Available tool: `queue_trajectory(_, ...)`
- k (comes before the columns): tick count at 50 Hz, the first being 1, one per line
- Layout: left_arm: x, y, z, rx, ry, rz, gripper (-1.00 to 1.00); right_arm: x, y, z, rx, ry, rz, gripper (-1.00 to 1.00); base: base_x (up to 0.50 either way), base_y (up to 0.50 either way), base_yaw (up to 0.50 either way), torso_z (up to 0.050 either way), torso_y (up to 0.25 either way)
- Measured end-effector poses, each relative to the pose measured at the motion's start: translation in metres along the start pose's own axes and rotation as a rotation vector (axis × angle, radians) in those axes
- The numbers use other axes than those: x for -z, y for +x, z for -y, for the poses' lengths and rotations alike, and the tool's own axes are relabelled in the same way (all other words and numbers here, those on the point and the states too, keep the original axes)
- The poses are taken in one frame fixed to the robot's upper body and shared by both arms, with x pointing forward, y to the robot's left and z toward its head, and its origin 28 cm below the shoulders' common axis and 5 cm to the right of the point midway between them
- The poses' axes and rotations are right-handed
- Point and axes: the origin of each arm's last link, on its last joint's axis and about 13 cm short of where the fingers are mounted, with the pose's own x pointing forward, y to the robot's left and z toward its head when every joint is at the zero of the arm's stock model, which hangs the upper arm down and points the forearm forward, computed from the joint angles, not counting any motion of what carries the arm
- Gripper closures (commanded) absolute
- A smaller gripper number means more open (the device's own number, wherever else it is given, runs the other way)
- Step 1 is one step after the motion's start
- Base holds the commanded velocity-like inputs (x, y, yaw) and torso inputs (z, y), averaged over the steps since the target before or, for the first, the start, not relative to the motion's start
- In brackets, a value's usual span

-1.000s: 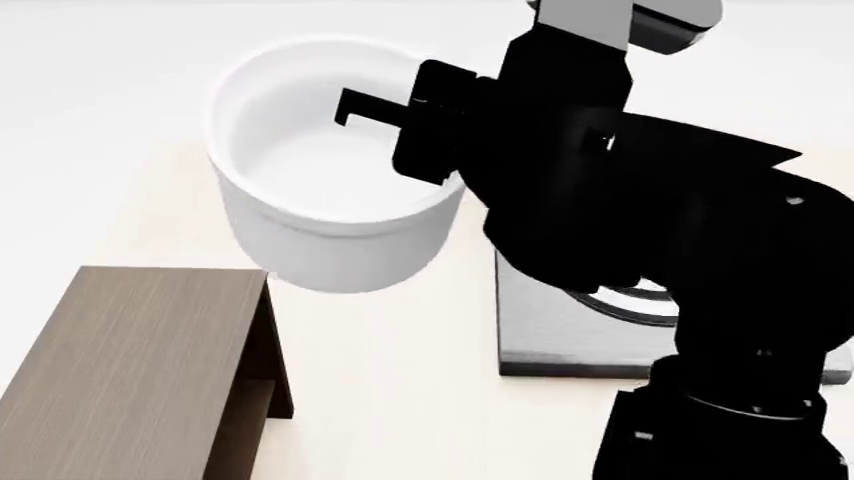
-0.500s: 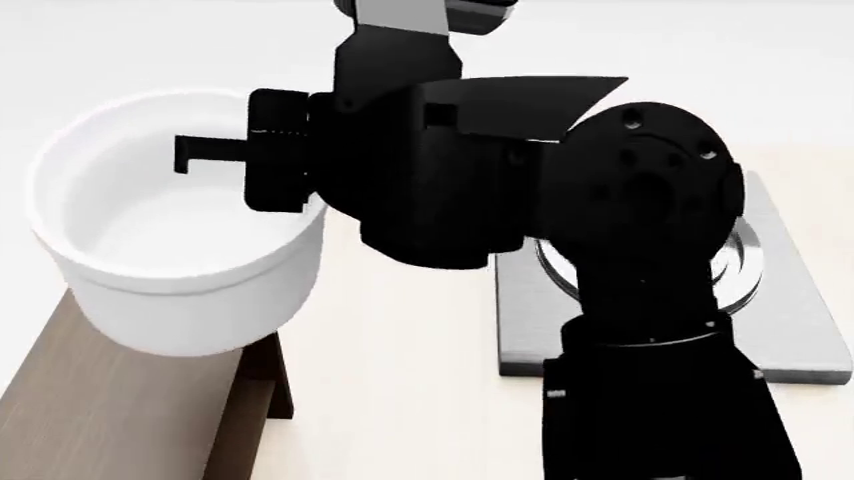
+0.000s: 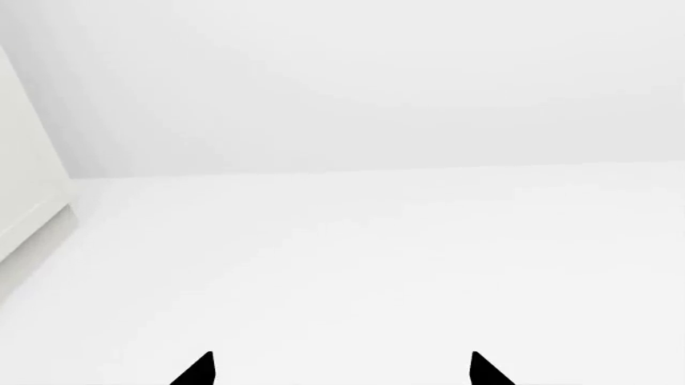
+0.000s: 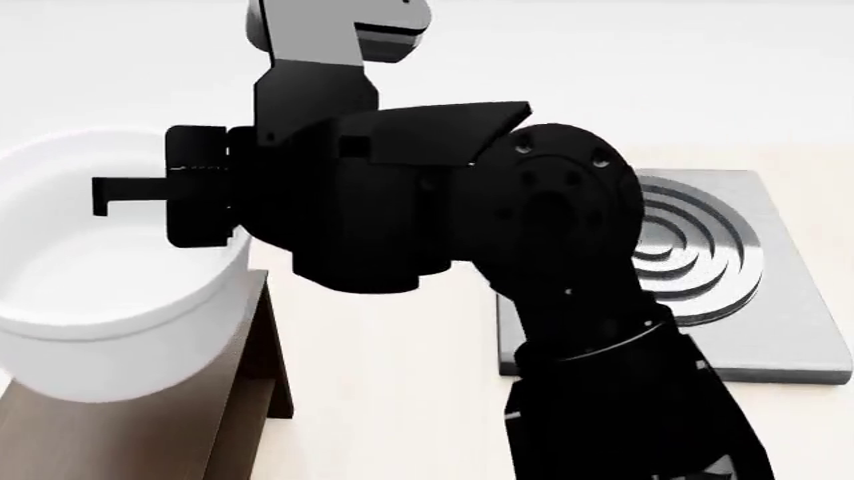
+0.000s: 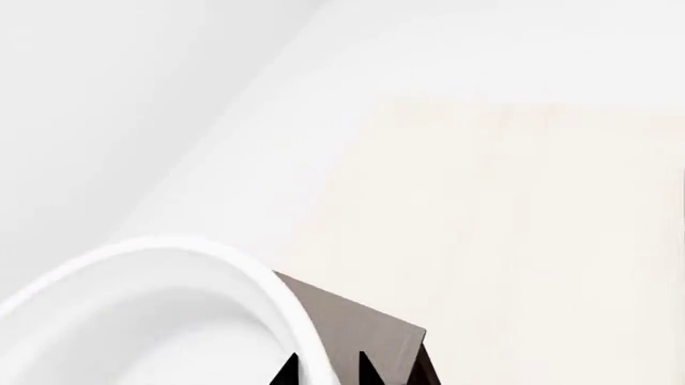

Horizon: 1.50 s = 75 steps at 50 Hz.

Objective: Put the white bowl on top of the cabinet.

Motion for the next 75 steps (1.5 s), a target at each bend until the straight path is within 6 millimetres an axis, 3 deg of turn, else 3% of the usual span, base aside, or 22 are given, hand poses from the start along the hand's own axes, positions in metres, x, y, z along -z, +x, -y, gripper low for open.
queue_trajectory(29,-0.001,0.000,0.000,0.001,-0.003,0.003,-1.00,0.015,0.035,0.014,0.001,0.038,-0.038,1.00,0.00,0.00,0.00,0.000,0.000)
queue_trajectory(75,-0.001,-0.001,0.001,0.006,-0.001,0.003,-1.00,0.030,0.058,0.015,-0.040,0.050,-0.070,1.00,0.00,0.00,0.00,0.000,0.001)
